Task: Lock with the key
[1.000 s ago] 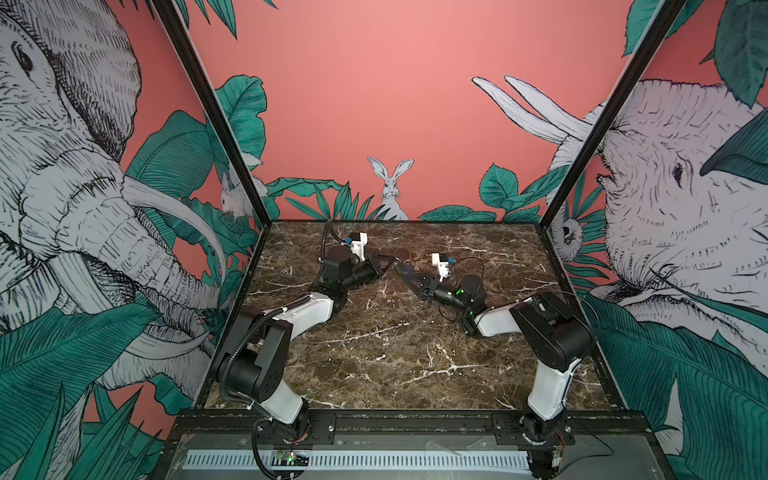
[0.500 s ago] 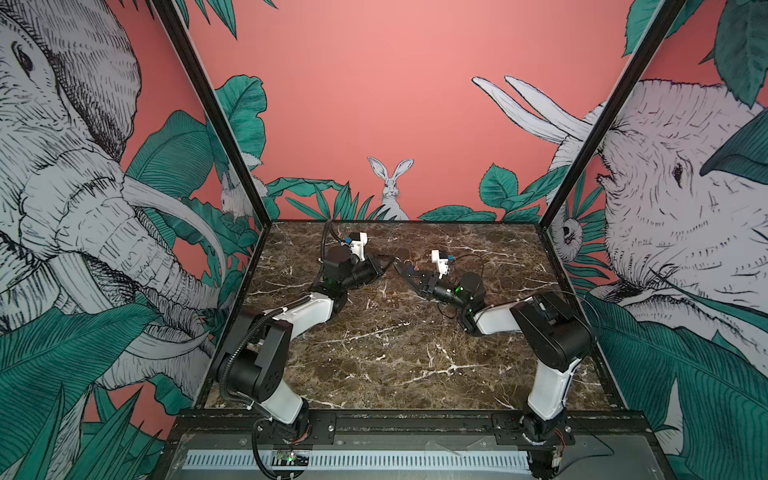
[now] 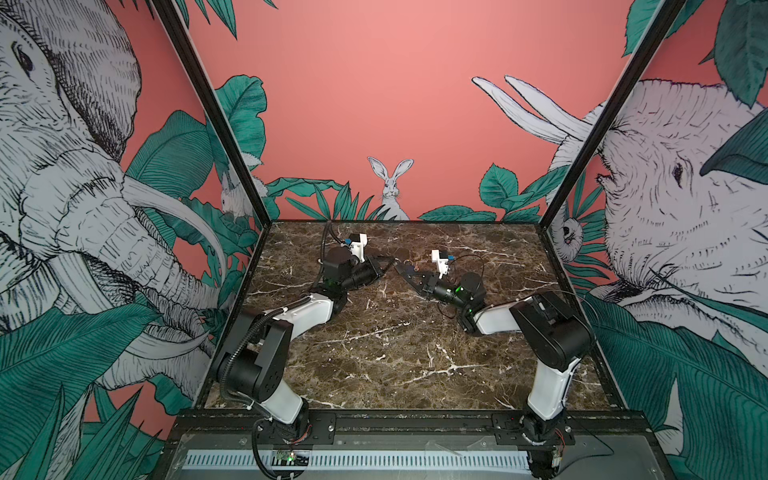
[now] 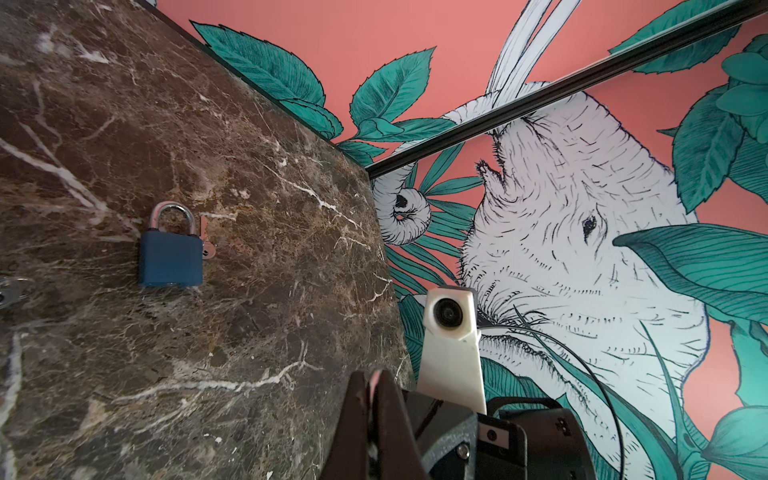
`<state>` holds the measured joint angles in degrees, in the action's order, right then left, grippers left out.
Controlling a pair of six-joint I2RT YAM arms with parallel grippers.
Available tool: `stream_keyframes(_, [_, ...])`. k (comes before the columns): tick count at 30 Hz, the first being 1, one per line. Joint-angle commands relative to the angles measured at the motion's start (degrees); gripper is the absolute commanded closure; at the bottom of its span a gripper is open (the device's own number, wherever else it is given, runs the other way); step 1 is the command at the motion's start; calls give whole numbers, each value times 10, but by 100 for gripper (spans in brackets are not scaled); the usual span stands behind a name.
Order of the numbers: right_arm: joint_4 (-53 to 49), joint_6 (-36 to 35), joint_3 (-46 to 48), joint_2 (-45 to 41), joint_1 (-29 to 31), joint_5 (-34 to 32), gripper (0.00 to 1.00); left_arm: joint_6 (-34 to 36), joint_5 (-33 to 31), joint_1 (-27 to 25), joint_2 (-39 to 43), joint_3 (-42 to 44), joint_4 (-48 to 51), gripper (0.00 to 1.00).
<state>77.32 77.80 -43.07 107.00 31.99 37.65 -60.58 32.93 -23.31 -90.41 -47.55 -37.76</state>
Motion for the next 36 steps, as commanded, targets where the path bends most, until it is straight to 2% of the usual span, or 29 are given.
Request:
stream_keyframes(1, [33,-12,-7,-1,3,-4,100,-14,-5,6,13,10,-46,100])
stream_keyframes(23, [33,-21,15,-14,0,-6,100,-78,-43,37,-7,36,-167,100])
stream_keyframes(36, [33,-26,25,-20,-3,0,100,-83,-37,60,-17,37,-173,100])
